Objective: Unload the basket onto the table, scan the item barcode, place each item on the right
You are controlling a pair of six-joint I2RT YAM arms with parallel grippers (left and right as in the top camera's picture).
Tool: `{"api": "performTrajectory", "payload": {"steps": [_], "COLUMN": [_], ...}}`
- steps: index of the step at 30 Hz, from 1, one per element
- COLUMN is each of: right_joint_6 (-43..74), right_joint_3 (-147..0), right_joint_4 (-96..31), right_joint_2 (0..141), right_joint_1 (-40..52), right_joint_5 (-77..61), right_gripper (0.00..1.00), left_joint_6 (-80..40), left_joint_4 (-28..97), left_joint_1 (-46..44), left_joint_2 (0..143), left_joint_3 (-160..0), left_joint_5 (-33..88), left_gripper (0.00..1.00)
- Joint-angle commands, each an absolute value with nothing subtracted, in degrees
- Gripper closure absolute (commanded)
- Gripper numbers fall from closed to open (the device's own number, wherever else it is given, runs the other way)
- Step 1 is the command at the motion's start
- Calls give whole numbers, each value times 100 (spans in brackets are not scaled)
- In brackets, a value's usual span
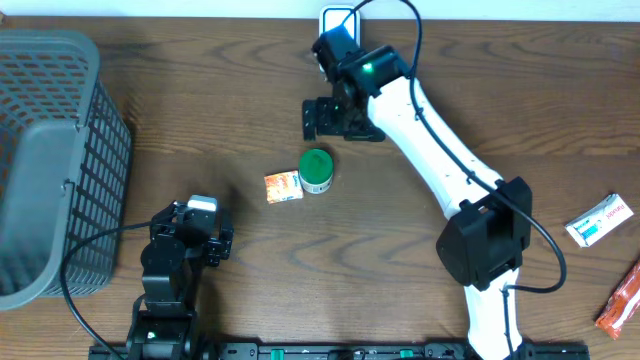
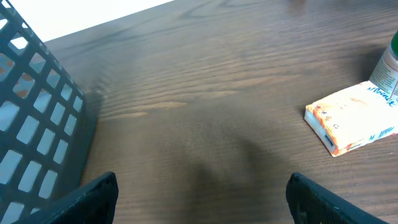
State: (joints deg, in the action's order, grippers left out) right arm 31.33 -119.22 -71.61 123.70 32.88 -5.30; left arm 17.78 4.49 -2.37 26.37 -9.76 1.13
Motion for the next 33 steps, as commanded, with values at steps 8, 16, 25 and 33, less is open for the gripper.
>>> {"api": "performTrajectory", "payload": {"steps": [8,16,25,33], "right_joint_6": [3601,4506,5850,6512], "right_joint_3": [-11935,-11730,-10698,-9566], "right_joint_4": [-7968,-9736,-9736,-9756], "right_joint_2": [12210,12033,11977,11955], "right_joint_1": [3448,2891,1887,884], "right_joint_5": [593,2034,2630,2919], "right_gripper": [99,98,98,98], "left_joint_6": [1726,1726,1726,1726], "left_joint_4": [429,432,429,429], "left_joint_1": [-255,-255,-255,-255], "left_joint_2": [2611,2611,2611,2611], "left_joint_3": [-985,-985,-985,-982], "left_joint_5": [62,62,62,62], "left_gripper": [13,13,13,13]}}
